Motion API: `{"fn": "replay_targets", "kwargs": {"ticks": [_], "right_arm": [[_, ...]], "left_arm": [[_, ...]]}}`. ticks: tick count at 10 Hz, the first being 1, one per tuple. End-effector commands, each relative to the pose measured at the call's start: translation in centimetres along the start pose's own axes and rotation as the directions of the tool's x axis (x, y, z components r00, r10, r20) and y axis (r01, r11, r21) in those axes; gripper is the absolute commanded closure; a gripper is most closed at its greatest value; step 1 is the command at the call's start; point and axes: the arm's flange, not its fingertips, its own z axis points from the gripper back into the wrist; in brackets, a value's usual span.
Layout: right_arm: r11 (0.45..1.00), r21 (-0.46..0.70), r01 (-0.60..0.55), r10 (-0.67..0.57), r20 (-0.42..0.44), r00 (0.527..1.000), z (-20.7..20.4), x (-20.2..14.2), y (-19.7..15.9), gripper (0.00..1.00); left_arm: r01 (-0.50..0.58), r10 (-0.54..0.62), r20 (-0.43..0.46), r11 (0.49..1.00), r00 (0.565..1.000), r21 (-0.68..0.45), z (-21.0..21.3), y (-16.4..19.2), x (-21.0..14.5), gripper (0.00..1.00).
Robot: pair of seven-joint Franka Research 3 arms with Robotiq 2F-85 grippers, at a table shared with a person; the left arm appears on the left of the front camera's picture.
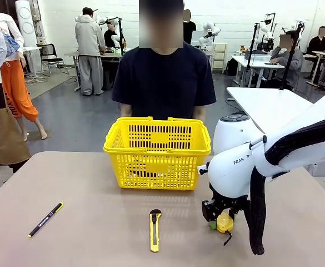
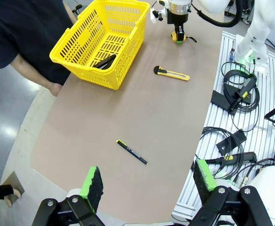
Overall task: Place the items the person wants into the basket.
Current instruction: Pick up the item the person points to and place it in the Market Basket.
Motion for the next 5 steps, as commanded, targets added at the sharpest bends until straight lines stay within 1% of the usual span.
{"fn": "replay_targets", "kwargs": {"ticks": [1, 2, 3, 4, 5], "right_arm": [[1.000, -0.018, -0.013, 0.012, -0.010, 1.000, 0.0, 0.2, -0.2, 0.84], [1.000, -0.020, -0.014, 0.014, -0.005, 1.000, 0.5, -0.2, 0.1, 0.93], [1.000, -0.031, -0.006, 0.007, 0.024, 1.000, 2.5, -1.3, 0.6, 1.00], [0.999, -0.014, 0.034, -0.033, 0.029, 0.999, 5.6, -2.9, 1.2, 1.00], [0.999, 0.005, 0.049, -0.049, 0.034, 0.998, 9.5, -4.5, 1.6, 1.00]], "left_arm": [[0.005, -0.005, 0.007, 1.000, 1.000, -0.004, 0.0, -0.1, 0.0, 0.00], [0.005, -0.005, 0.007, 1.000, 1.000, -0.004, 0.0, -0.1, 0.0, 0.00], [0.005, -0.005, 0.007, 1.000, 1.000, -0.004, 0.0, -0.1, 0.0, 0.00], [0.005, -0.005, 0.007, 1.000, 1.000, -0.004, 0.0, -0.1, 0.0, 0.00], [0.005, -0.005, 0.007, 1.000, 1.000, -0.004, 0.0, -0.1, 0.0, 0.00]]}}
